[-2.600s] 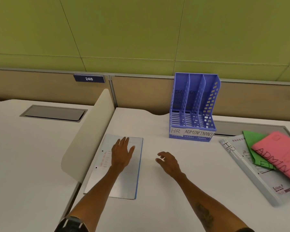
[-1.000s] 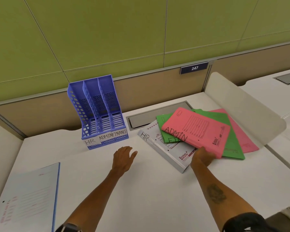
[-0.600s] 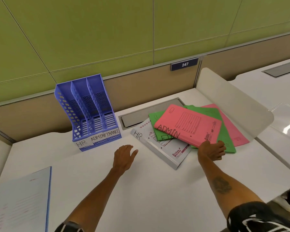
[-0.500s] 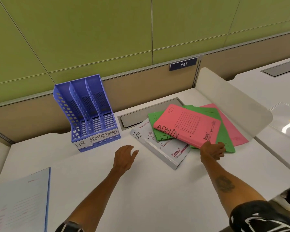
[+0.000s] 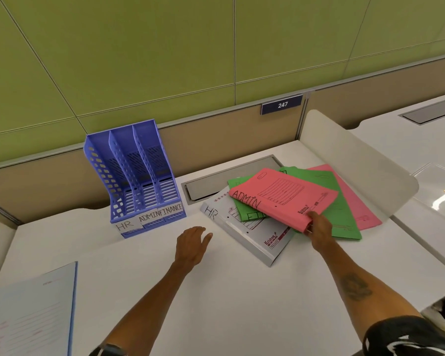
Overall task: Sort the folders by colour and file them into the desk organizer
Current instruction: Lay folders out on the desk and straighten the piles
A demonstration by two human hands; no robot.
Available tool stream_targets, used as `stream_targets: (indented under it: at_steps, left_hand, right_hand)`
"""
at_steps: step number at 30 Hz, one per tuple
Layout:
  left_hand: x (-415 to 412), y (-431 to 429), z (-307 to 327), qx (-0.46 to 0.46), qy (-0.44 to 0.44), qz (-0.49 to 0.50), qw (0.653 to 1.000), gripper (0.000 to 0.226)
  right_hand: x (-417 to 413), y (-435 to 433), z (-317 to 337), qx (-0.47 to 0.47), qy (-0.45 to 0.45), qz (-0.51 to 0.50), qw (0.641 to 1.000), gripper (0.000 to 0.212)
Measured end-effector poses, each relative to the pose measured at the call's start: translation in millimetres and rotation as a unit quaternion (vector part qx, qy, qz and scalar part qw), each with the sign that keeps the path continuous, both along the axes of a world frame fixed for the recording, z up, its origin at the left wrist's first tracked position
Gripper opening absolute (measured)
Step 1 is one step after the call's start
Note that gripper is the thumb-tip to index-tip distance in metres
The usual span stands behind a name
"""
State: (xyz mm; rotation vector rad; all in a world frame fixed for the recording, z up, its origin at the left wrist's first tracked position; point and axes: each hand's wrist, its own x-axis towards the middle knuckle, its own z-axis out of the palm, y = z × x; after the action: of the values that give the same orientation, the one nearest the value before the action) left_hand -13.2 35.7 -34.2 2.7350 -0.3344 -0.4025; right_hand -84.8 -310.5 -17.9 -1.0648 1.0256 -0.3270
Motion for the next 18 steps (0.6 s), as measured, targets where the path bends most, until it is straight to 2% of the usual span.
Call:
stream_targets:
  at_steps: [3,5,10,13,15,18]
  left_hand:
    - [0.5,3.2,2.3,-0.009,0.006,0.006,1.000,0.054]
    - [1.2,6.2,4.3,-0.017,0.013,0.008,1.000,0.054]
    - [2.1,13.6,9.3,-0.054,0.015,0.013,0.998,0.052]
    - [3.0,13.4,14.6,-0.122,0.031,0.047,0.991,0.051]
    - [4.0,9.8,21.2,-0.210,0.050,0.096,0.972,0.049]
    - [5.5,3.6,36.6,-0.395,0.104,0.202,0.890,0.041]
  right_hand:
    - [-0.3,10.1,5.3,0.073,-0.076,0.048,0.993,0.025]
    - [-0.3,14.5,5.7,0.102,-0.095,0.062,0.988,0.022]
    - [-1.8,26.1,5.6,0.161,-0.155,0.032,0.974,0.022]
    - [-2.5,37.7,4.6,0.192,-0.209,0.020,0.959,0.029]
    - [-1.8,48.9,5.3,0.200,-0.225,0.032,0.953,0.031]
    - [0.5,70.3,7.8,0.195,-0.229,0.070,0.951,0.031]
